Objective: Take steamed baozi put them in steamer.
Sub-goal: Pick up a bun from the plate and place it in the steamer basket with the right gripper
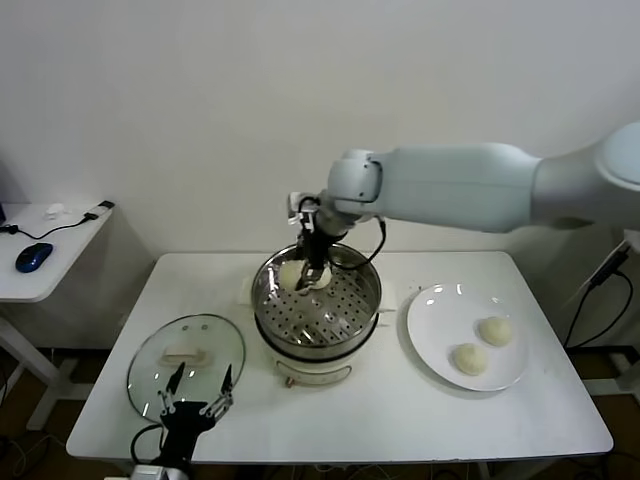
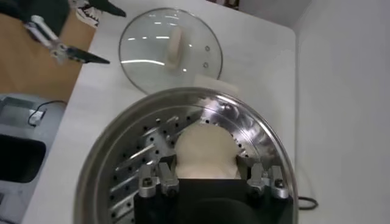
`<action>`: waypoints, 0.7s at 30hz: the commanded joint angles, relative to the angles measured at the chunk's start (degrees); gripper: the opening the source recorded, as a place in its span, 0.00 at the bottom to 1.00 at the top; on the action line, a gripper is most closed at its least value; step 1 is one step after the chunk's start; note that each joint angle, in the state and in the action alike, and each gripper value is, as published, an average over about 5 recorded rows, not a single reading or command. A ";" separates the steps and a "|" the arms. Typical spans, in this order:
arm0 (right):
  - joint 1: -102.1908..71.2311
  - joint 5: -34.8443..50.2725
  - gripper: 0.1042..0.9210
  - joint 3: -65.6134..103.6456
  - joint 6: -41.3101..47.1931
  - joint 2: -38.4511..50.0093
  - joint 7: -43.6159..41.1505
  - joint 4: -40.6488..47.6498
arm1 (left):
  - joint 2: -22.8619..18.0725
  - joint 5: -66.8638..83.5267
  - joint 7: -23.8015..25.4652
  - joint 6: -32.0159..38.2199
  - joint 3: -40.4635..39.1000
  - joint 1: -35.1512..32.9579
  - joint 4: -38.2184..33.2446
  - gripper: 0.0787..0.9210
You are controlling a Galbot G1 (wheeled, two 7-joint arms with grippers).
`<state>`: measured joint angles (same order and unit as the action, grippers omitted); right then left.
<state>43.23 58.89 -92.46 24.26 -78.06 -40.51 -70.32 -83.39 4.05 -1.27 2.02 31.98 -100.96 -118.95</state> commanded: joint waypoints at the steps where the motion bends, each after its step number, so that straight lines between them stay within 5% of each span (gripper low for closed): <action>1: -10.19 -2.30 0.68 1.49 1.43 -6.81 2.28 10.66 | -0.28 0.14 0.00 -0.08 0.18 -0.09 0.19 0.88; 13: -9.70 -2.78 0.68 0.56 0.81 -5.42 0.63 8.88 | -0.06 0.69 0.27 -0.59 0.31 -0.05 0.23 0.88; 21: -2.16 -3.83 0.86 -1.68 -6.19 -0.62 -5.07 5.40 | 0.09 0.86 1.02 -1.17 0.20 0.02 -0.91 0.88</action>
<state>36.58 55.75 -92.28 23.11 -81.38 -41.34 -63.47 -83.49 4.65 -0.80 1.16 32.22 -100.85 -119.29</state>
